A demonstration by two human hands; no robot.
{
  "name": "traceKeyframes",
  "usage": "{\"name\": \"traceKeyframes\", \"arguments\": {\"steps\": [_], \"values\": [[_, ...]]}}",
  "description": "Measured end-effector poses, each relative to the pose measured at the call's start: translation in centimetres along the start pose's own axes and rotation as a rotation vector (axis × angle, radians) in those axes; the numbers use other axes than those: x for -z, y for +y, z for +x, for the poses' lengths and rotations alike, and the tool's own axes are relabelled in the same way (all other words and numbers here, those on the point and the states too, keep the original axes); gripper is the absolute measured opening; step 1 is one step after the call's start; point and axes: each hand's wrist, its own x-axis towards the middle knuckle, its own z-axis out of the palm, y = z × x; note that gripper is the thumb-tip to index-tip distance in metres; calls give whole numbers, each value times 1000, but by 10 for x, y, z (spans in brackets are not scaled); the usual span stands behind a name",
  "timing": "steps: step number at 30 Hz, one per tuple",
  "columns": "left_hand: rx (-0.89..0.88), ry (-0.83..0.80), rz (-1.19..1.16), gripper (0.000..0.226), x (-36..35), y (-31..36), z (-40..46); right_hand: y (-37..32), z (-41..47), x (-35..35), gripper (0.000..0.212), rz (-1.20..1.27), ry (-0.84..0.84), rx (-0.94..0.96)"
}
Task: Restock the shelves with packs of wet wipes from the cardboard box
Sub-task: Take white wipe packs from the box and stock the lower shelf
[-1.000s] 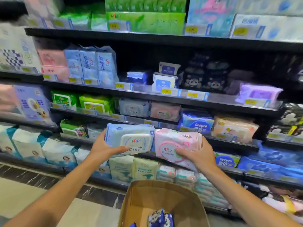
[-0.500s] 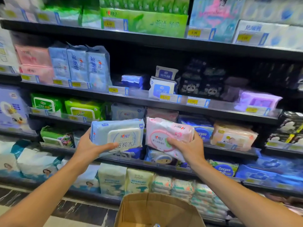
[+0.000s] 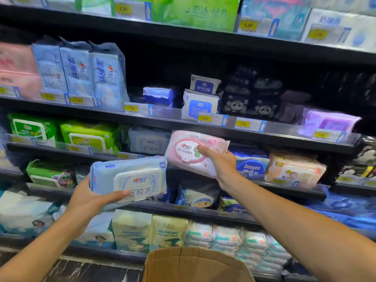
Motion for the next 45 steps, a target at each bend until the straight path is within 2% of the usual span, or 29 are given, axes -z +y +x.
{"name": "traceKeyframes", "arguments": {"steps": [3,7,10,14,18,21,22,23,25,27,28,32,36,38,40,45], "values": [[11,-9,-37,67,4,-3,2,0,8,-7,55,30,-8,-65],[-1,-31,-57,94,8,-3,2,-3,18,-6,55,36,-78,-110],[-5,-81,-117,86,10,-2,-2,-5,26,-6,62,63,-148,-225],[15,-68,-96,86,15,-5,-3,-7,38,-10,94,123,-152,-270],[17,-86,-76,86,15,-5,-3,-9,39,-12,75,121,-79,-227],[2,-124,-72,79,12,-5,-4,-6,48,-12,105,94,-38,-185],[0,-133,-71,76,11,-5,-4,-5,54,-12,108,96,-27,-164],[1,-141,-74,75,9,-5,-4,-6,56,-12,103,81,-18,-149],[11,-146,-89,77,7,-8,-4,-13,61,-12,80,8,-17,-122],[25,-134,-98,83,6,-11,-1,-20,67,-7,54,-136,-68,-85],[35,-129,-94,85,5,-12,0,-21,72,-3,49,-227,-87,-66],[53,-108,-76,86,-4,-15,3,-14,77,7,39,-602,-136,68],[57,-101,-70,84,-11,-12,2,1,69,14,44,-817,-95,303],[57,-111,-55,79,-11,-9,1,12,67,16,55,-1049,-156,559],[51,-122,-45,80,-12,-7,0,25,69,18,48,-1224,-188,819],[38,-124,-42,86,-17,0,-3,37,78,23,45,-1181,-233,885]]}}
